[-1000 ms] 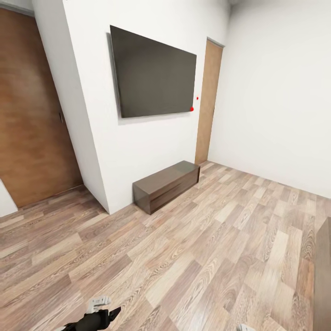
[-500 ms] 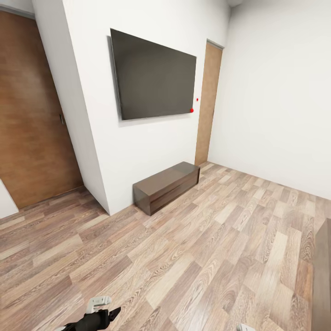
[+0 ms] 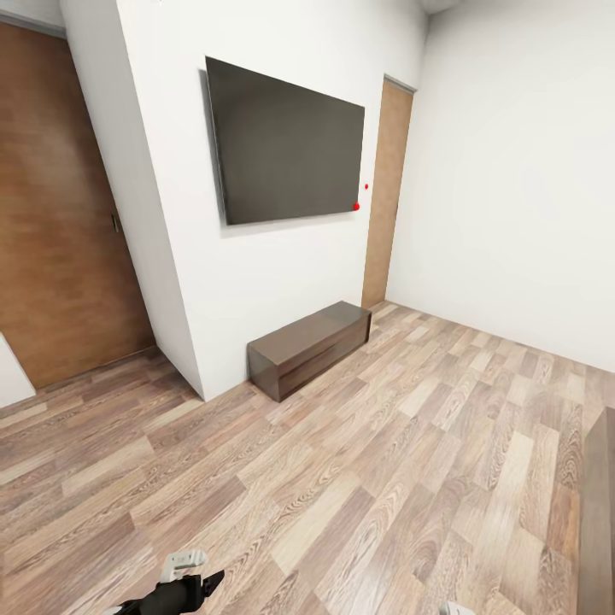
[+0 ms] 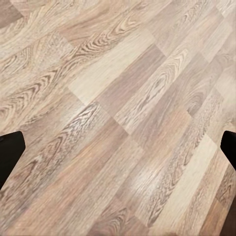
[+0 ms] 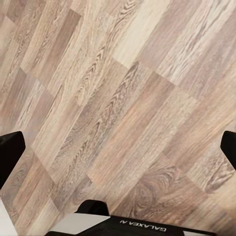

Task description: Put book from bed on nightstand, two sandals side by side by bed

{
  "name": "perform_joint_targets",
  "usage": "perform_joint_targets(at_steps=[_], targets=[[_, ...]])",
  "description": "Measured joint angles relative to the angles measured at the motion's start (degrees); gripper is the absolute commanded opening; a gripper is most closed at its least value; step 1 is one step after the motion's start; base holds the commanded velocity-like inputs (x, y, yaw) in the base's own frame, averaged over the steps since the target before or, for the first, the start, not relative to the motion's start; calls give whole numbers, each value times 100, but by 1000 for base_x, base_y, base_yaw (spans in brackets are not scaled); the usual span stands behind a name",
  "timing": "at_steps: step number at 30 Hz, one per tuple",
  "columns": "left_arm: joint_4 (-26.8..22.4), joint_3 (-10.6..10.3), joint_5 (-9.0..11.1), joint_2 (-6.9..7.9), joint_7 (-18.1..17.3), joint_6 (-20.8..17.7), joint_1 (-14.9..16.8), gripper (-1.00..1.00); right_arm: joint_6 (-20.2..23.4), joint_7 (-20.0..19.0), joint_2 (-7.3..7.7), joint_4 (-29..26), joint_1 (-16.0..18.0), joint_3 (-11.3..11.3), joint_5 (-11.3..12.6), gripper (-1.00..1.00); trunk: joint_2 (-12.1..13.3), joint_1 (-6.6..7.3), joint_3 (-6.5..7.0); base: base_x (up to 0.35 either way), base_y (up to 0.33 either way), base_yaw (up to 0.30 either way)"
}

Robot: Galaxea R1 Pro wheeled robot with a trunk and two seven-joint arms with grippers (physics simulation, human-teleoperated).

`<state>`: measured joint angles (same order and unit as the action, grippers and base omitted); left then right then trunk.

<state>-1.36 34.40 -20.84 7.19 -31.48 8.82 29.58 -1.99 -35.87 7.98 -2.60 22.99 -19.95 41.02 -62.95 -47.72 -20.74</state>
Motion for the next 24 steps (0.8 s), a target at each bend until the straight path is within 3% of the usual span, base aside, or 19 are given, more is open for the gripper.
perform_joint_targets(at_steps=[24], targets=[[0, 0, 0, 0, 1, 0, 0, 100, 0, -1, 0, 0, 0, 4, 0, 100, 963, 528, 432, 0, 0, 0]])
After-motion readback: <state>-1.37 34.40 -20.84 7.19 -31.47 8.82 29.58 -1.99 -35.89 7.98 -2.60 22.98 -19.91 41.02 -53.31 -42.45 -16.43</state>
